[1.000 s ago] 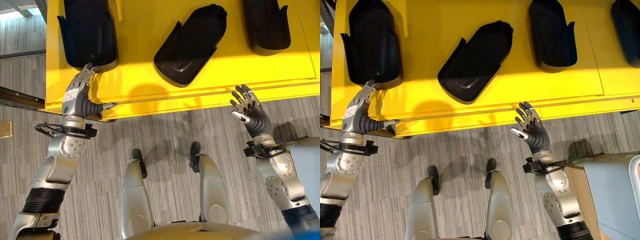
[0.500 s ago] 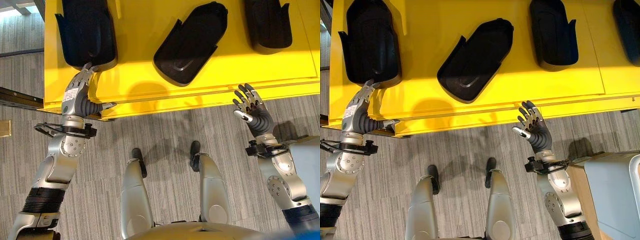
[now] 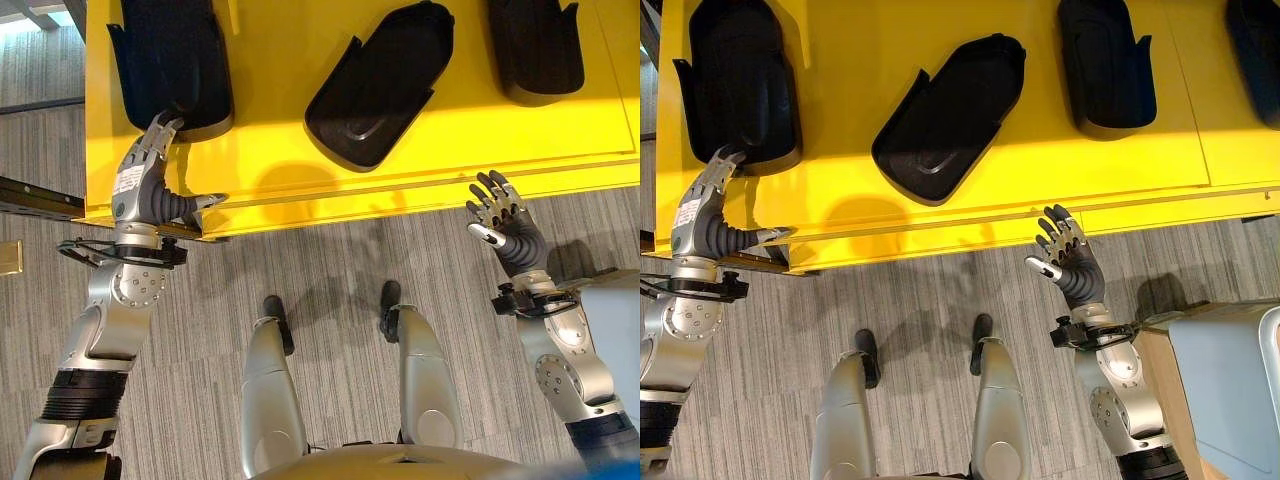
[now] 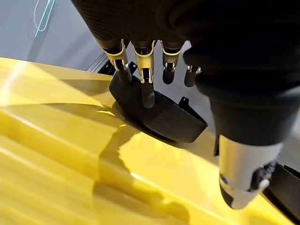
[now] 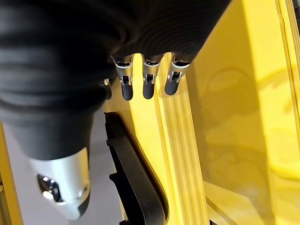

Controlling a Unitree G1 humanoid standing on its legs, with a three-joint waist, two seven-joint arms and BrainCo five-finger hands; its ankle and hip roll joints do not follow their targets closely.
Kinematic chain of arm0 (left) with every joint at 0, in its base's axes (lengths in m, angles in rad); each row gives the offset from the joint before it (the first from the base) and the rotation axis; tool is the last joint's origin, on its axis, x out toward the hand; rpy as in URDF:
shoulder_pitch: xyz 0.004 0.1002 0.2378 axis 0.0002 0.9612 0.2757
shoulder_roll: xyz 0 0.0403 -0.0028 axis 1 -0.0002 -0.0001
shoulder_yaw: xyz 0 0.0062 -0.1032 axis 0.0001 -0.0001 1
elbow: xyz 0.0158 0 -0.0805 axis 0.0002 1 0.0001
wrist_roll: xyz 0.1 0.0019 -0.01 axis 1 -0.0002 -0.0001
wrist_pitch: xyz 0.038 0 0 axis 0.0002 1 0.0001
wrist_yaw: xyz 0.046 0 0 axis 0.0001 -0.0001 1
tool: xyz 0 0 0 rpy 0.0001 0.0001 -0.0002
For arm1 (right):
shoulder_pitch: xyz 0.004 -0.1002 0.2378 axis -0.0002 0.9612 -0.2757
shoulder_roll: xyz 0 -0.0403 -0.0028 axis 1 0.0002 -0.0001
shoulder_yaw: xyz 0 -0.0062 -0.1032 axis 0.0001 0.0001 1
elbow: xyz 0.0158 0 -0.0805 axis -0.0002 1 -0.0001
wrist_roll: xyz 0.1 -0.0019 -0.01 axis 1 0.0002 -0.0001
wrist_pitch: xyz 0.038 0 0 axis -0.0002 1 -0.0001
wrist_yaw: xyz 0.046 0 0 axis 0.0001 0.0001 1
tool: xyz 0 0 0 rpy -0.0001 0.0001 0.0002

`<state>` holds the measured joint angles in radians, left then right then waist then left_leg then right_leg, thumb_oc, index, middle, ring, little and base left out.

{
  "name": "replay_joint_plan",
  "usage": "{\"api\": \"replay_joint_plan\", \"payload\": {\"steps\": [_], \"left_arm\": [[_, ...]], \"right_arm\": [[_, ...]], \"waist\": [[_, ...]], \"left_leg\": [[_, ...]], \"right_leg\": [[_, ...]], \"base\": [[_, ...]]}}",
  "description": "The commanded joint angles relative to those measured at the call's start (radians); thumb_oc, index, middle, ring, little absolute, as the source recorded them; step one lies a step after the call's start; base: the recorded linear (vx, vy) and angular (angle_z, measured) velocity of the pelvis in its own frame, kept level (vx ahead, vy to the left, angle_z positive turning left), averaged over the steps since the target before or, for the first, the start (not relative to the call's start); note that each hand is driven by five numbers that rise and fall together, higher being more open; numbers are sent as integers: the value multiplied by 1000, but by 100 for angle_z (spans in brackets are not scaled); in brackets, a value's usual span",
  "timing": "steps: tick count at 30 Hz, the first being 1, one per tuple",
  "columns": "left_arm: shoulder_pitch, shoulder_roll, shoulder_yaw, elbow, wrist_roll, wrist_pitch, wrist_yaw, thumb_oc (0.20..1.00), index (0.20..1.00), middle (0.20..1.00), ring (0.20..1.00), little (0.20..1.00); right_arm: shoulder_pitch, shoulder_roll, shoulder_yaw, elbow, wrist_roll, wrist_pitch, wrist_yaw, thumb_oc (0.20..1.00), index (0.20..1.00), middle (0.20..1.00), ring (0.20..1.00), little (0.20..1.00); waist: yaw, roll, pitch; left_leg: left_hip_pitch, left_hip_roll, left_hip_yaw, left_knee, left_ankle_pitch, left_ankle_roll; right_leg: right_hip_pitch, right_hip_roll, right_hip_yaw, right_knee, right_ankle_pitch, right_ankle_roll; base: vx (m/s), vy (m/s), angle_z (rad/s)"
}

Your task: Move parts from the plastic box to the shelf.

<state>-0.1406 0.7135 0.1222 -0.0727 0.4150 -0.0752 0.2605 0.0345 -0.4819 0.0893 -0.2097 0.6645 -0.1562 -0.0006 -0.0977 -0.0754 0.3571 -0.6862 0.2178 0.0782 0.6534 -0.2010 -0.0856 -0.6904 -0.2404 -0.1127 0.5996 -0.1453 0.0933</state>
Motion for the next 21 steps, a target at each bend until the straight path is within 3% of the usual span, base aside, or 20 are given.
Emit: {"api": "replay_joint_plan", "payload": {"steps": [1,12,21], "left_arm": [[-39,44,32,12,25,-17,39,1000,1000,1000,1000,1000],[-55,45,37,9,24,-15,44,1000,1000,1000,1000,1000],[7,59,130,-75,35,-22,56,1000,1000,1000,1000,1000]], "right_arm": [[1,-15,-41,-71,14,-39,17,1000,1000,1000,1000,1000],[4,-15,-44,-71,18,-37,17,1000,1000,1000,1000,1000],[6,-17,-52,-77,17,-35,23,1000,1000,1000,1000,1000]], "waist": [[-8,8,-14],[-11,5,-15],[1,11,-19]], "left_leg": [[-17,32,-38,-7,3,-3],[-23,32,-39,-5,3,-3],[-23,27,-42,-6,1,-2]], "right_leg": [[96,-42,26,-27,0,26],[92,-39,28,-27,1,25],[95,-41,26,-27,2,24]], "base": [[0,0,0],[1,1,-1],[0,0,0]]}}
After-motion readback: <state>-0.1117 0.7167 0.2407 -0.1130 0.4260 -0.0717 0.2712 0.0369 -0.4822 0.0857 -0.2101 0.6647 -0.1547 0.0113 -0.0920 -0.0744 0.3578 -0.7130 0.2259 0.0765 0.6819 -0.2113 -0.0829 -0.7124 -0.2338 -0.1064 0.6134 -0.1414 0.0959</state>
